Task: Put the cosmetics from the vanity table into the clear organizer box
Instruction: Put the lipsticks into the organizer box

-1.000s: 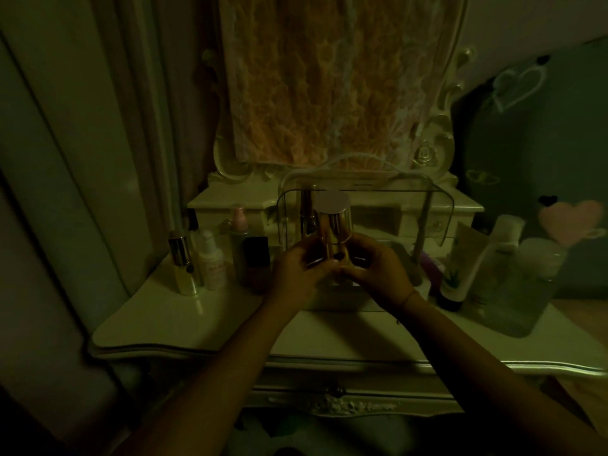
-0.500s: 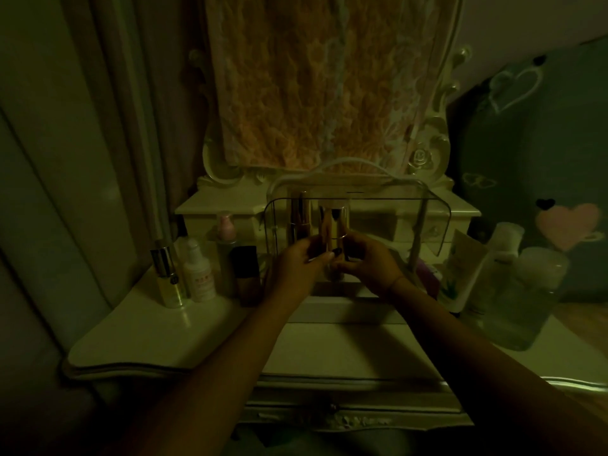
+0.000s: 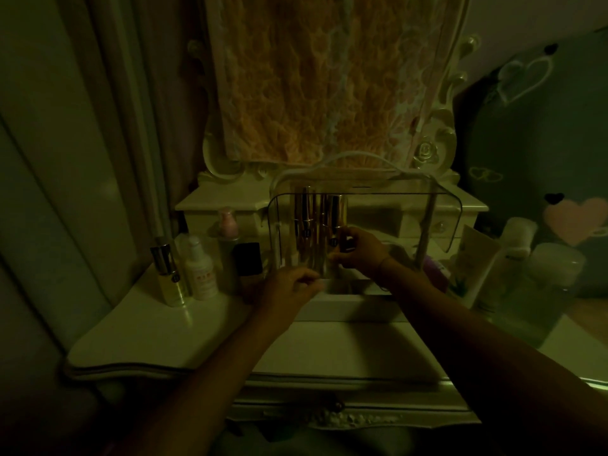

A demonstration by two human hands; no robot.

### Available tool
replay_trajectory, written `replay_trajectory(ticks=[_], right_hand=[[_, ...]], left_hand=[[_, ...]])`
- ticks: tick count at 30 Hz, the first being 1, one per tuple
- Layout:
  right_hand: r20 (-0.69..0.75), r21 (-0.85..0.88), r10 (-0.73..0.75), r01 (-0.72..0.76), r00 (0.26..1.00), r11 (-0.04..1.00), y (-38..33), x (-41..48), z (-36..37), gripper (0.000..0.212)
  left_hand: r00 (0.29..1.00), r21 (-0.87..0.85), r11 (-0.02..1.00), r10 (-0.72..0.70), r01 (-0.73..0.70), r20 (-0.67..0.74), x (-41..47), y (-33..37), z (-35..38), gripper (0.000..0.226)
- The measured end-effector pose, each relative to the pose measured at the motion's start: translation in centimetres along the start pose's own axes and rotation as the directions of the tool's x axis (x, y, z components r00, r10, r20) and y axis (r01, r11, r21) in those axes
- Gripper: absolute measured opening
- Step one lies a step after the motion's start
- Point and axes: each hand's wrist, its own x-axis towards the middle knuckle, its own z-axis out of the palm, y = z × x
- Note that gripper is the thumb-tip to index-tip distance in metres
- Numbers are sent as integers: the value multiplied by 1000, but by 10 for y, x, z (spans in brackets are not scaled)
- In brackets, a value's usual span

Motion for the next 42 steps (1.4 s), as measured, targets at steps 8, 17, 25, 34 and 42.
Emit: replay_trajectory(ticks=[8,17,25,34,42], right_hand=[[-11,18,-1,1,1000,1000,0,8,5,56],[-13,5,2,-2,1000,1000,0,11,8,53],[-70,11,-17,18,997,1000,-2,-12,4,50],[-147,3,-252,255,957,967,-27,-86,20,43],[44,160,-294,283,955,946,-58,-96,117,41]], left_hand=[[989,122,984,138,-131,-50,-16,-7,3,9],[987,138,981,147,-137,-67,-20,-4,4,9],[987,110,986,135,-125,-91,-24,-1,-1,10],[937,87,988,146,-125,-316,-51,-13,-45,14],[728,-149,987,-145,59,-670,-67,-48,-118,17]])
